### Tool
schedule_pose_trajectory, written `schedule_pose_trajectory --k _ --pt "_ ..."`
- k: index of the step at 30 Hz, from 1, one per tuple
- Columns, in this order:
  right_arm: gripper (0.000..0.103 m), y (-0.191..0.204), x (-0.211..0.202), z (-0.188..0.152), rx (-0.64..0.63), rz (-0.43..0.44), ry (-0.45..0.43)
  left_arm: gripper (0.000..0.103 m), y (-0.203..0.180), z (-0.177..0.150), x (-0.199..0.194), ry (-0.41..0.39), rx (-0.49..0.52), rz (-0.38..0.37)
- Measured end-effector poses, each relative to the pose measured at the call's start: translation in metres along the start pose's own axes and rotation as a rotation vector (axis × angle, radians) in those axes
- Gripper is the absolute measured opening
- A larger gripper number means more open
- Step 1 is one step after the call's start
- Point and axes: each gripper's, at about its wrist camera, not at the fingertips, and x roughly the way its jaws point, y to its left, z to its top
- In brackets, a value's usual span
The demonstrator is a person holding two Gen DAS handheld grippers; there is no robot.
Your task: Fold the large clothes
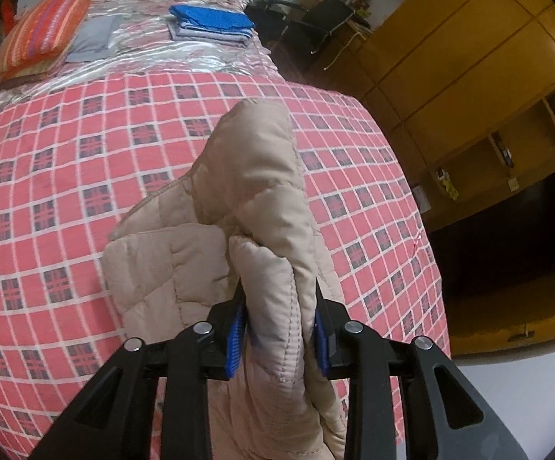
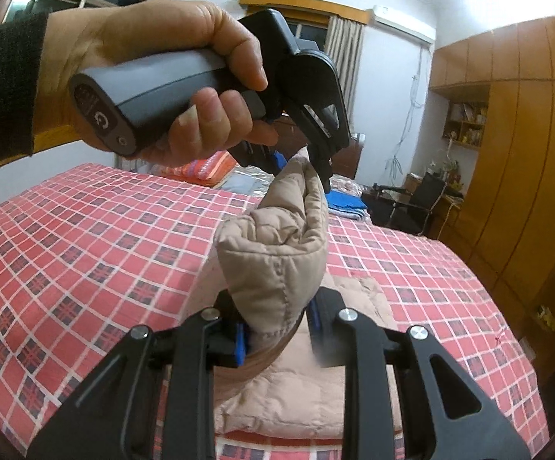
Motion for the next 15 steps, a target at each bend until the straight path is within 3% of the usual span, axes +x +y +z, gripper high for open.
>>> schedule_pose_trajectory --k 15 --pt "0.023 -0.061 0.019 -0.054 0.180 0.005 0.104 0.030 -0.054 -0.002 0.110 0.121 0.084 0.072"
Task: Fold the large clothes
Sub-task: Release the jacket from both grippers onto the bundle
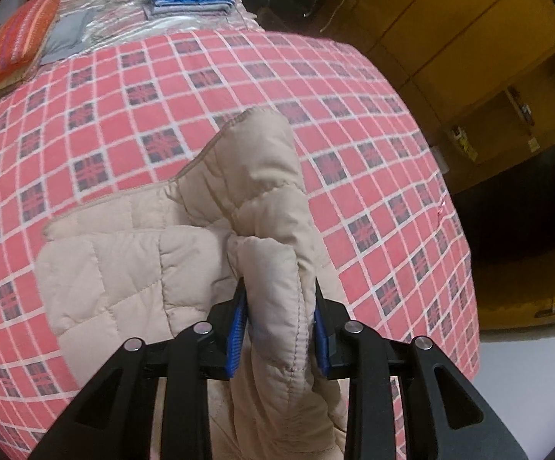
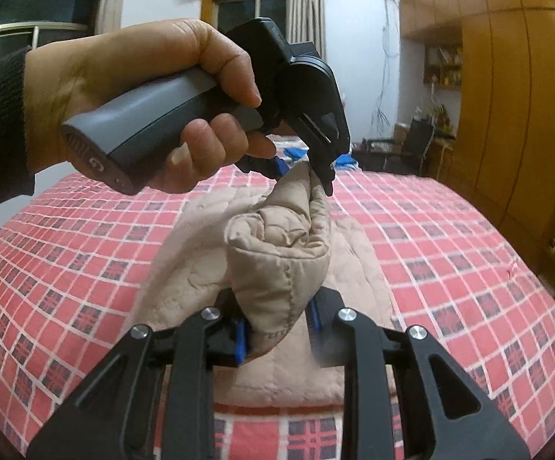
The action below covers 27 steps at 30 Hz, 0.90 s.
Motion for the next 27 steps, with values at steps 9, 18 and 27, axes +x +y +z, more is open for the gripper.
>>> schedule_pose_trajectory --k 9,18,27 --pt "0.023 -0.024 0.013 -0.025 0.061 -0.011 0.046 0.033 -0.023 -0.002 0.045 0.016 0.054 0.064" --pt "0.046 -0.086 0.020 -0.040 0.368 0.243 0.105 0.066 -0.006 -0.016 -0.004 -0.258 0.000 -0.129" --pt "0.077 -0.159 0.069 -0.010 0.685 0.662 0.295 0.076 0.065 -0.092 -0.075 -0.358 0.063 -0.187"
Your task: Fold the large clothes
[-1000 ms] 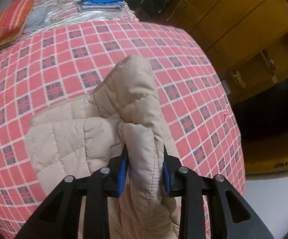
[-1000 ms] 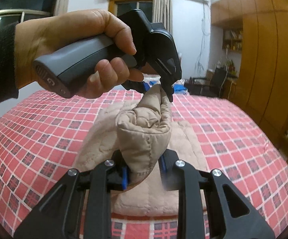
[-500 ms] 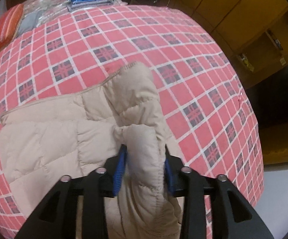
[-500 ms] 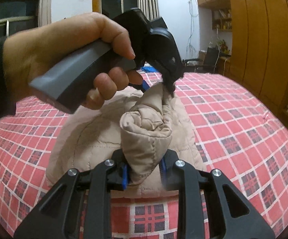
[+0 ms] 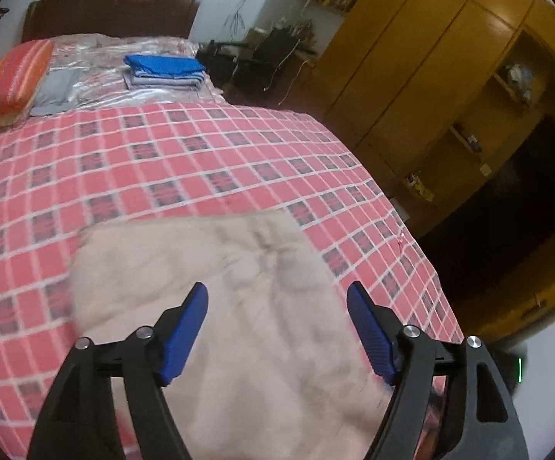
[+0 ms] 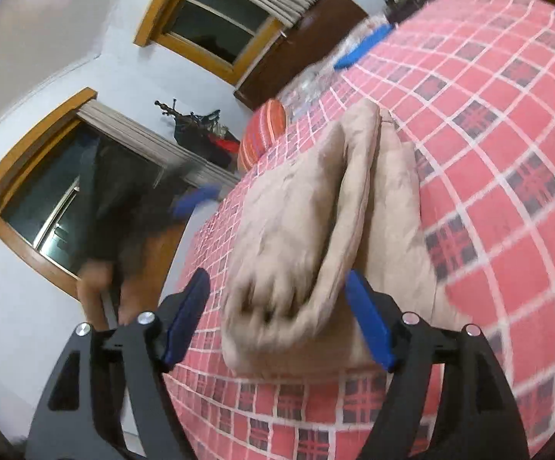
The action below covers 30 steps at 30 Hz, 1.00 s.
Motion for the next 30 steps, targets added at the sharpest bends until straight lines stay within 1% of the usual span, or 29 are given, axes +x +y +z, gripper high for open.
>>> schedule_pose_trajectory --k 2,4,5,6,8,9,10,11,12,13,15,17,19,22,24,25,26,28,29,30 --pt "0.078 -0.010 0.017 0.025 0.045 -0.018 0.055 0.076 0.021 -0.024 -0.018 -0.019 -0.052 -0.058" --pt "0.078 -0.020 0.038 0.042 0.078 -0.004 0.130 0.076 0.032 -0.043 -0.026 -0.032 -0.088 -0.103" --pt "0.078 -0.026 0.052 0.054 0.104 -0.010 0.163 0.076 0.037 -0.055 -0.030 -0.038 -0.108 -0.140" --pt "0.077 -0.030 0.065 0.063 0.120 -0.019 0.192 0.076 0.039 -0.061 -0.030 -0.040 -0.118 -0.161" --pt "0.068 -0.035 0.083 0.074 0.142 -0.021 0.232 0.076 0.040 -0.078 -0.028 -0.037 -0.130 -0.225" --pt "0.052 -0.035 0.088 0.078 0.146 -0.026 0.244 0.076 0.038 -0.084 -0.027 -0.031 -0.126 -0.243" --pt "0.038 -0.031 0.093 0.082 0.126 -0.038 0.256 0.076 0.035 -0.090 -0.025 -0.025 -0.120 -0.259" --pt "0.033 -0.024 0.094 0.084 0.091 -0.056 0.252 0.076 0.031 -0.097 -0.022 -0.014 -0.111 -0.276" --pt "0.026 -0.016 0.092 0.086 0.055 -0.064 0.247 0.076 0.029 -0.102 -0.020 -0.007 -0.107 -0.292" --pt "0.022 -0.009 0.087 0.086 0.026 -0.065 0.238 0.076 0.026 -0.108 -0.016 0.000 -0.105 -0.307" --pt "0.020 0.004 0.074 0.088 -0.035 -0.062 0.200 0.076 0.020 -0.115 -0.010 0.011 -0.097 -0.335" --pt "0.019 0.001 0.059 0.087 -0.048 -0.051 0.151 0.076 0.014 -0.121 -0.004 0.021 -0.097 -0.371" --pt "0.019 -0.017 0.053 0.086 -0.008 -0.043 0.130 0.076 0.009 -0.125 0.003 0.036 -0.092 -0.392" --pt "0.019 -0.049 0.061 0.081 0.056 -0.025 0.145 0.076 0.006 -0.126 0.010 0.066 -0.080 -0.394" --pt "0.021 -0.068 0.065 0.077 0.096 -0.021 0.144 0.076 0.004 -0.120 0.008 0.076 -0.065 -0.393" --pt "0.025 -0.074 0.064 0.077 0.106 -0.017 0.143 0.076 0.003 -0.114 0.004 0.068 -0.051 -0.382" --pt "0.027 -0.079 0.063 0.076 0.114 -0.016 0.142 0.076 0.005 -0.104 -0.002 0.056 -0.040 -0.370" --pt "0.035 -0.082 0.059 0.078 0.126 0.003 0.146 0.076 0.007 -0.085 -0.008 0.037 -0.027 -0.342" --pt "0.037 -0.079 0.053 0.082 0.125 -0.002 0.133 0.076 0.008 -0.076 -0.012 0.023 -0.025 -0.321" --pt "0.042 -0.078 0.046 0.087 0.117 -0.021 0.108 0.076 0.014 -0.059 -0.012 0.004 -0.019 -0.287"
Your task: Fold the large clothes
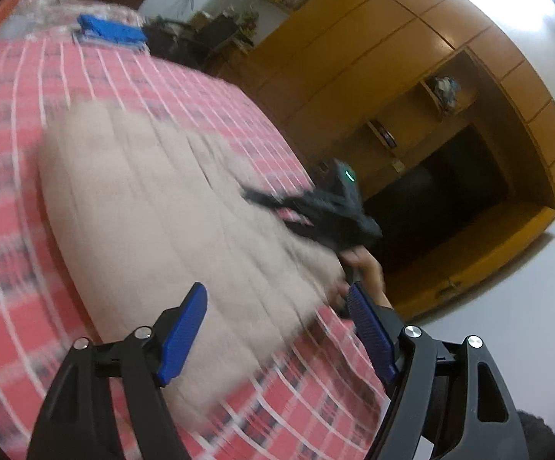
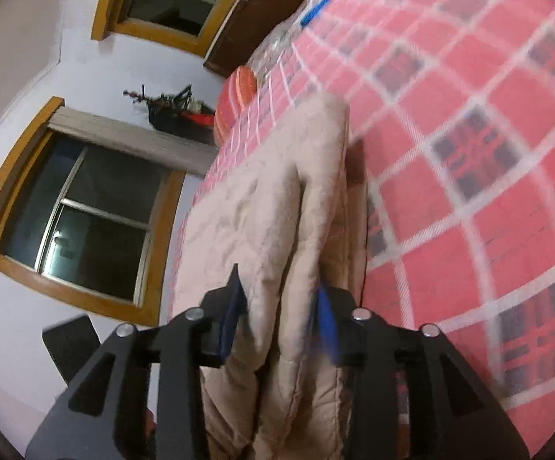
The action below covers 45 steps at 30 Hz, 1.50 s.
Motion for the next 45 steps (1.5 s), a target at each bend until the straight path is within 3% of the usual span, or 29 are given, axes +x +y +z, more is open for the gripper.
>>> schedule_pose_trajectory --k 2,3,5,8,9,11,13,15,17,19,21,23,25,27,28,31,35,38,42,43,45 --pt "0.042 0.020 -0.024 0.013 -0.062 -0.101 -0.121 0.076 0.019 0.032 0.003 -0.018 -0.029 0.047" --pt "0.042 0.032 -0.030 0.016 -0.099 -0.098 -0.144 0.076 0.030 0.045 0.005 -0.013 -0.066 0.040" --pt "0.042 0.061 -0.027 0.018 -0.197 -0.059 -0.105 0.076 0.049 0.065 0.015 -0.017 -0.112 0.045" --pt "0.039 0.079 0.005 0.014 -0.306 -0.116 0.040 0.076 0.072 0.083 0.039 0.009 -0.158 0.050" --pt "0.035 0.072 0.015 0.013 -0.316 -0.155 0.077 0.076 0.077 0.083 0.048 0.017 -0.175 0.052" --pt "0.018 0.049 0.025 0.011 -0.310 -0.202 0.116 0.076 0.092 0.082 0.066 0.034 -0.213 0.062" --pt "0.000 0.025 0.023 0.011 -0.266 -0.196 0.112 0.076 0.099 0.073 0.076 0.039 -0.225 0.054" --pt "0.000 0.004 0.017 0.009 -0.200 -0.146 0.100 0.076 0.097 0.068 0.083 0.043 -0.206 0.075" --pt "0.004 0.013 0.007 0.003 -0.212 -0.149 0.074 0.076 0.089 0.067 0.076 0.034 -0.205 0.090" --pt "0.015 0.038 -0.018 -0.010 -0.279 -0.147 0.032 0.076 0.074 0.064 0.056 0.008 -0.192 0.042" --pt "0.016 0.068 -0.043 -0.031 -0.372 -0.112 0.028 0.076 0.047 0.054 0.034 0.004 -0.105 -0.009" --pt "0.016 0.090 -0.056 -0.053 -0.454 -0.094 0.050 0.076 0.023 0.033 0.017 0.021 -0.029 -0.058" --pt "0.016 0.106 -0.058 -0.077 -0.525 -0.090 0.105 0.076 0.016 0.018 0.016 0.040 -0.019 -0.071" --pt "0.016 0.101 -0.053 -0.096 -0.578 -0.162 0.145 0.076 0.022 0.009 0.024 0.069 -0.030 -0.034" --pt "0.010 0.096 -0.047 -0.099 -0.579 -0.193 0.155 0.074 0.028 0.004 0.032 0.087 -0.043 0.011" --pt "0.000 0.061 -0.040 -0.105 -0.555 -0.278 0.167 0.069 0.036 -0.005 0.050 0.119 -0.057 0.029" --pt "0.000 0.024 -0.039 -0.118 -0.509 -0.258 0.155 0.068 0.030 -0.012 0.060 0.131 -0.025 0.040" --pt "0.000 0.004 -0.033 -0.115 -0.448 -0.198 0.138 0.068 0.037 -0.015 0.069 0.132 -0.042 0.069" --pt "0.000 0.010 -0.037 -0.103 -0.403 -0.202 0.166 0.068 0.024 -0.009 0.053 0.114 -0.060 0.100" --pt "0.001 0.023 -0.036 -0.093 -0.399 -0.199 0.153 0.068 0.010 -0.011 0.041 0.092 -0.041 0.077" --pt "0.007 0.048 -0.061 -0.104 -0.433 -0.167 0.105 0.070 -0.019 -0.024 0.019 0.075 0.032 0.009"
